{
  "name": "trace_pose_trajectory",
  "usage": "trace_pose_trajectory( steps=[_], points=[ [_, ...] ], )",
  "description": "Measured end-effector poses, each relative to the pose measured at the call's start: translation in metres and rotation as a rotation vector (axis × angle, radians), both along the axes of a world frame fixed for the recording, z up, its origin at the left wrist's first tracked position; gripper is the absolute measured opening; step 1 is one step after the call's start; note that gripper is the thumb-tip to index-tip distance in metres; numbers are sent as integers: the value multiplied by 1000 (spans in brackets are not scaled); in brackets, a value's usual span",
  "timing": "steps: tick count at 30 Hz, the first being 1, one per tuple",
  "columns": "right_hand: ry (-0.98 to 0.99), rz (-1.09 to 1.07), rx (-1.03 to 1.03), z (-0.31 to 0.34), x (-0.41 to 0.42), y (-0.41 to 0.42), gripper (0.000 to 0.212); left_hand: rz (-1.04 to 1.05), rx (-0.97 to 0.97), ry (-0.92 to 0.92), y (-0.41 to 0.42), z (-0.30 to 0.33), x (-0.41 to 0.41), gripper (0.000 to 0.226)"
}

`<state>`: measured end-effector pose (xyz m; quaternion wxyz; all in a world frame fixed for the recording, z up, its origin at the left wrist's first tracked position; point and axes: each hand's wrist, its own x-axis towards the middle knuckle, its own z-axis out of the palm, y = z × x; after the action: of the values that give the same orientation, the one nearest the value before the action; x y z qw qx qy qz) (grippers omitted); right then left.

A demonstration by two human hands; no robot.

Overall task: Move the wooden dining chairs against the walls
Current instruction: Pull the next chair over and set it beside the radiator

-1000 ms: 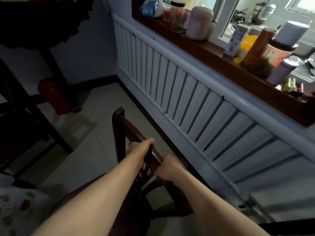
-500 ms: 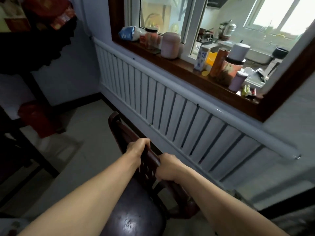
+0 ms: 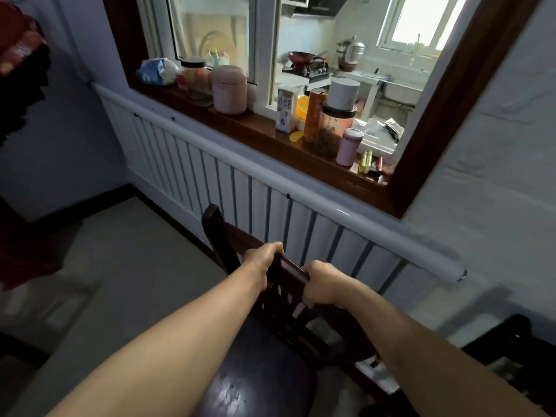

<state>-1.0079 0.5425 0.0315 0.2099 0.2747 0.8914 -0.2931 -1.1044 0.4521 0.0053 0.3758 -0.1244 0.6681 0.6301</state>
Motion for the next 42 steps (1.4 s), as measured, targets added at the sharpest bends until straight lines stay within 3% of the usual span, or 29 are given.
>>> trace_pose_trajectory(
  steps=[6,14,19,29,38,42],
  points=[
    [92,-32,26,-24,-5,85,29,12,-51,-21,91,-19,-15,53],
    [318,-151,391,-65,-22,134,26,63,-87,-14,164,-41,-48,68],
    [436,-132,487,-89,-29,148,34,100,-61,-19,184,-51,-59,68],
    [329,-130,439,-95,-46,148,41,118,-84,-33,186,-58,-71,53],
    [323,-165,391,-105,-33,154,33,87,-114,-17,198,-71,-59,49],
    [275,-128,373,-103,-32,151,55,19,-142,-23,191,-68,-61,52]
  ],
)
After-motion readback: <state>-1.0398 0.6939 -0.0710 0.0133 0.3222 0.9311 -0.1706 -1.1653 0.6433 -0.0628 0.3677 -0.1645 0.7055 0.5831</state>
